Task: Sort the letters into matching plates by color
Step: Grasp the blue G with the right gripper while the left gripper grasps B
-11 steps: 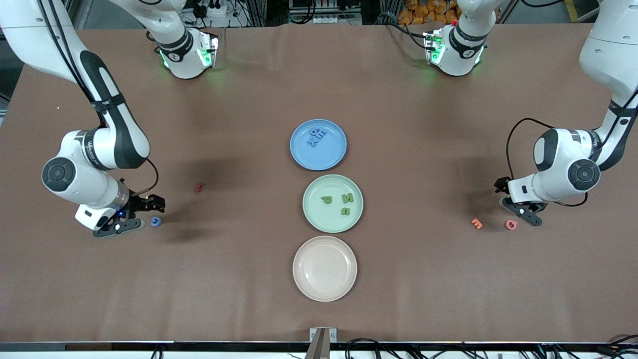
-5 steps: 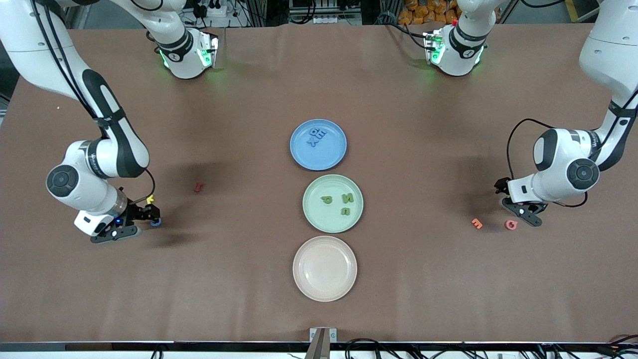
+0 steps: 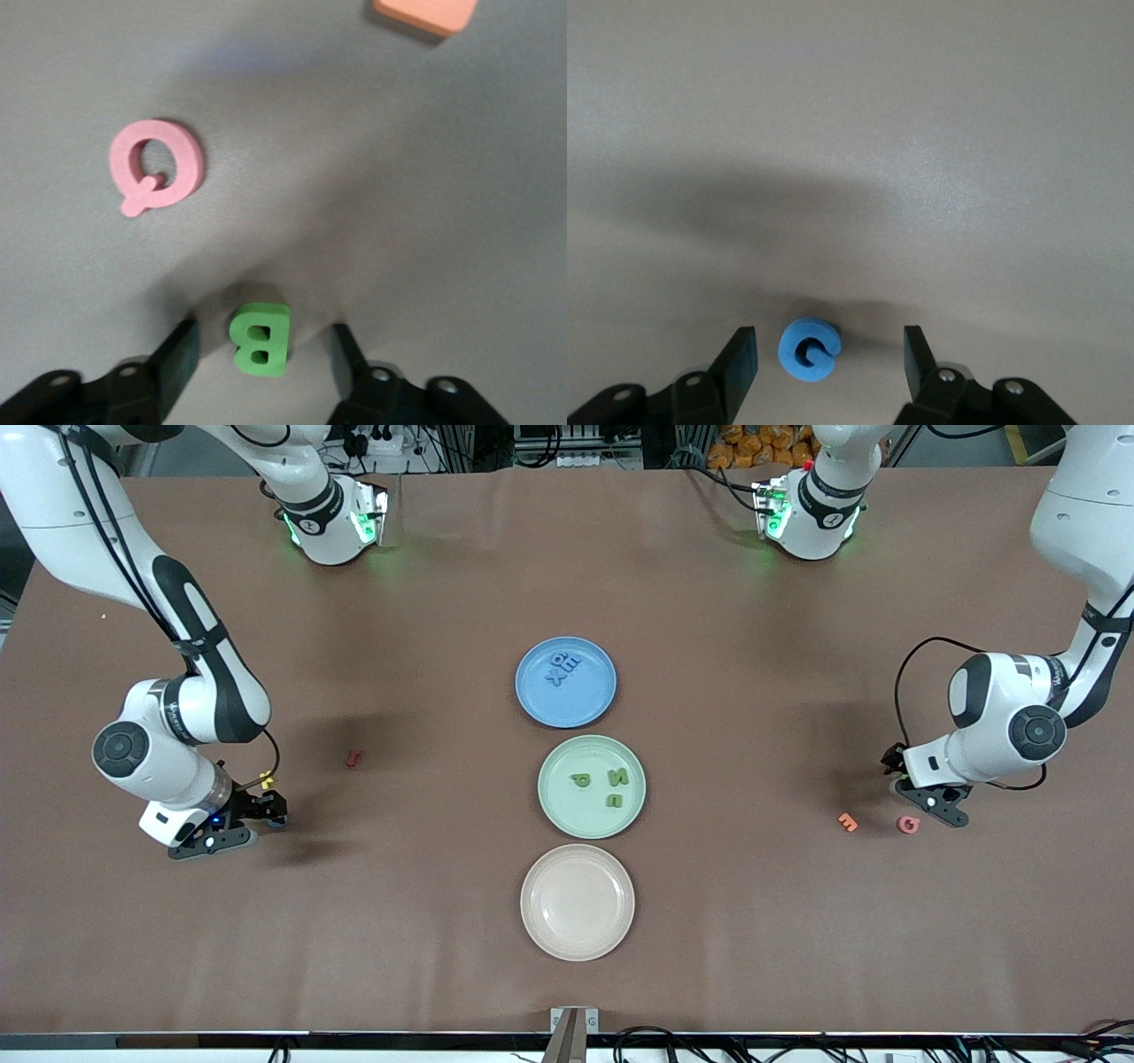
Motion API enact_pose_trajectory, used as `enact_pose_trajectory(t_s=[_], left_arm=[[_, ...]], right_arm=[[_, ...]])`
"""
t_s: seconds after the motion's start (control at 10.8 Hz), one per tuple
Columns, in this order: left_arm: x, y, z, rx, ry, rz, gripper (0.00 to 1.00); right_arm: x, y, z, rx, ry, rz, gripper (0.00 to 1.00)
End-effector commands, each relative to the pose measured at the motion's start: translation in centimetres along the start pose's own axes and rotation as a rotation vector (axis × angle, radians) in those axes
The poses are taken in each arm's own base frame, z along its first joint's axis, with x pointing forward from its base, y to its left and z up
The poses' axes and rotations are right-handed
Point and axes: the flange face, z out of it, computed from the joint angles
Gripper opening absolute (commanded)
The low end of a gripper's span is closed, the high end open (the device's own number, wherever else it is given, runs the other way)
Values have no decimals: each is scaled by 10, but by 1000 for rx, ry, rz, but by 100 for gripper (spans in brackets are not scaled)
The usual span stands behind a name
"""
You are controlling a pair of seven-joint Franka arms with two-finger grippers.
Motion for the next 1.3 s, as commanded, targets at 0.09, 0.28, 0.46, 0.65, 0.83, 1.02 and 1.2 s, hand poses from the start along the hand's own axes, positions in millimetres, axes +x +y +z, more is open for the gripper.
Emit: enact_pose_trajectory(t_s=[0.09,0.28,0.46,0.65,0.83,1.02,1.2], left_arm=[[-6,9,8,5,-13,-75,0],[-5,11,7,6,-14,-102,0],[1,16,-2,15,-3,-148,0],[15,30,-13,14,16,-196,0],[27,41,-25,14,39,-253,0],[44,56,-40,4,73,-314,0],[60,73,-55,-6,100,-361,0]], right_arm=[[2,1,11,-17,4,-28,74],[2,-3,13,-18,1,-35,74],[-1,-6,17,-14,-7,-36,73],[-4,-7,20,-11,-14,-35,73],[-8,-9,24,-8,-15,-38,72],[-11,-11,27,-5,-23,-40,72],[-13,-11,28,-4,-28,-40,70]])
